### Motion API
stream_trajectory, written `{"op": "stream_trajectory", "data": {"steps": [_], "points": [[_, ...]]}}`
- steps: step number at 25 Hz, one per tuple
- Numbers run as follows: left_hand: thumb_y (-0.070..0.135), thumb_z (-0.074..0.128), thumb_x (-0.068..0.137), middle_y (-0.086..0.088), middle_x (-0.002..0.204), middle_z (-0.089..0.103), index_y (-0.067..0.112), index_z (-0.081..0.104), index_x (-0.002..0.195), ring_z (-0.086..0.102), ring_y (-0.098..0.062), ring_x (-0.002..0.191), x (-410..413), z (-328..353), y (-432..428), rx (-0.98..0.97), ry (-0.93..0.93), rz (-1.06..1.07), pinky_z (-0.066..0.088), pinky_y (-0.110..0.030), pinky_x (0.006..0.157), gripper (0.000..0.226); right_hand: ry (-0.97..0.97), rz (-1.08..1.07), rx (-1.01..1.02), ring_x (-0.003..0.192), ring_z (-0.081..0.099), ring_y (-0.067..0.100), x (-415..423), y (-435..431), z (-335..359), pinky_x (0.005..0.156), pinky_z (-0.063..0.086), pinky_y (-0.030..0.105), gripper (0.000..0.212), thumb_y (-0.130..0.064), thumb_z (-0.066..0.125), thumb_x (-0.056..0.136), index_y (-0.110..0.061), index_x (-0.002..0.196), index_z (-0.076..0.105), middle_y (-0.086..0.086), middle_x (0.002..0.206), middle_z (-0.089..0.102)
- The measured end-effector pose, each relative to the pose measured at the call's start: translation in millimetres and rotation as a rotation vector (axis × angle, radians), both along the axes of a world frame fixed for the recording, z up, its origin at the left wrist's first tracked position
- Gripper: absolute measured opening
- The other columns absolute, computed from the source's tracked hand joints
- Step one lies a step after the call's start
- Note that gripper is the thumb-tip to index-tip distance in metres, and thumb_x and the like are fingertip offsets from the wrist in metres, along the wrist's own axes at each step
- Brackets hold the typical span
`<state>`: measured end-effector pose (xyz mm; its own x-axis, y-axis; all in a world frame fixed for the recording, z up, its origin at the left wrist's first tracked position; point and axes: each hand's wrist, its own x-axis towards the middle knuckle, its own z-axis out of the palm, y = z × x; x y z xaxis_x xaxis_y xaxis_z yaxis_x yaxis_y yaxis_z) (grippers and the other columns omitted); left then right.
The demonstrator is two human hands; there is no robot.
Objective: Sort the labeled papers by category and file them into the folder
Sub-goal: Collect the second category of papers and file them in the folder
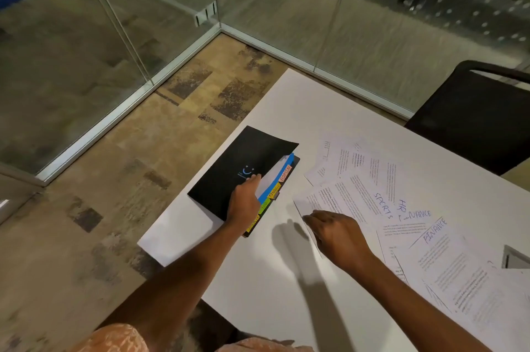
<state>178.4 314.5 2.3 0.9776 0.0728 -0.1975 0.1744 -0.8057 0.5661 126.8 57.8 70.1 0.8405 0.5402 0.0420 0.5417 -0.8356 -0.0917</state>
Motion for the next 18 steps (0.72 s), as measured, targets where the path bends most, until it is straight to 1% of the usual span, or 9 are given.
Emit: {"op": "stream_trajectory", "data": {"steps": [2,6,10,13,14,16,17,18], "points": [[0.005,0.076,0.095,-0.013,0.159,0.052,0.010,0.050,0.156,0.053,-0.030,0.146,6.4,-16.5,-3.9,0.017,0.026,-0.017,0.059,-0.040,0.103,0.067,0.046,-0.066,0.003,0.059,0.061,0.024,-7.4,-6.2,-5.1,0.045,0.038,0.026,0.033,0.003,0.073,0.067,-0.023,0.088,0.072,-0.005,0.070,0.062],[0.008,0.078,0.093,-0.015,0.161,0.049,0.008,0.049,0.155,0.052,-0.032,0.146,16.5,-40.0,-11.1,0.107,0.057,-0.111,0.056,-0.041,0.108,0.069,0.139,-0.197,0.019,0.063,0.068,0.021,-34.0,-23.5,-24.2,0.044,0.046,0.027,0.035,-0.006,0.080,0.073,-0.028,0.101,0.076,-0.008,0.079,0.072],[0.011,0.081,0.092,-0.016,0.162,0.048,0.008,0.048,0.155,0.055,-0.035,0.143,20.7,-49.0,-16.7,0.147,0.071,-0.146,0.058,-0.044,0.105,0.071,0.219,-0.301,-0.038,0.057,0.061,0.021,-66.4,-46.2,-39.1,0.039,0.043,0.029,0.036,-0.006,0.080,0.068,-0.030,0.094,0.072,-0.007,0.071,0.064],[0.009,0.076,0.096,-0.017,0.162,0.047,0.007,0.049,0.155,0.051,-0.037,0.146,20.4,-51.5,-16.2,0.146,0.056,-0.159,0.056,-0.047,0.108,0.066,0.266,-0.371,-0.024,0.055,0.064,0.019,-89.3,-65.1,-45.7,0.038,0.045,0.028,0.035,-0.010,0.080,0.072,-0.032,0.098,0.075,-0.009,0.073,0.069],[0.007,0.074,0.097,-0.018,0.161,0.048,0.006,0.050,0.155,0.050,-0.037,0.147,20.0,-51.2,-16.1,0.118,0.056,-0.154,0.054,-0.048,0.111,0.063,0.277,-0.400,-0.023,0.056,0.066,0.019,-96.8,-70.8,-48.7,0.039,0.046,0.029,0.032,-0.012,0.078,0.074,-0.032,0.099,0.076,-0.009,0.074,0.070],[0.003,0.072,0.097,-0.018,0.160,0.049,0.005,0.052,0.153,0.050,-0.038,0.147,18.9,-53.3,-16.9,0.060,0.062,-0.132,0.052,-0.049,0.113,0.060,0.297,-0.464,-0.037,0.059,0.066,0.019,-111.9,-80.9,-55.8,0.041,0.049,0.032,0.018,-0.018,0.073,0.084,-0.030,0.097,0.074,-0.007,0.075,0.070],[0.003,0.073,0.097,-0.018,0.158,0.052,0.005,0.053,0.152,0.051,-0.037,0.146,17.7,-53.5,-18.4,0.045,0.061,-0.117,0.053,-0.049,0.112,0.059,0.300,-0.490,-0.042,0.060,0.066,0.019,-118.8,-85.7,-59.7,0.042,0.050,0.034,0.011,-0.022,0.069,0.088,-0.028,0.096,0.073,-0.006,0.076,0.069],[0.003,0.074,0.096,-0.017,0.156,0.055,0.005,0.054,0.151,0.054,-0.036,0.143,15.7,-52.6,-21.0,0.033,0.061,-0.102,0.055,-0.048,0.110,0.058,0.308,-0.517,-0.047,0.061,0.066,0.020,-124.8,-89.4,-62.2,0.043,0.051,0.034,0.008,-0.024,0.065,0.090,-0.027,0.094,0.072,-0.005,0.075,0.068]]}}
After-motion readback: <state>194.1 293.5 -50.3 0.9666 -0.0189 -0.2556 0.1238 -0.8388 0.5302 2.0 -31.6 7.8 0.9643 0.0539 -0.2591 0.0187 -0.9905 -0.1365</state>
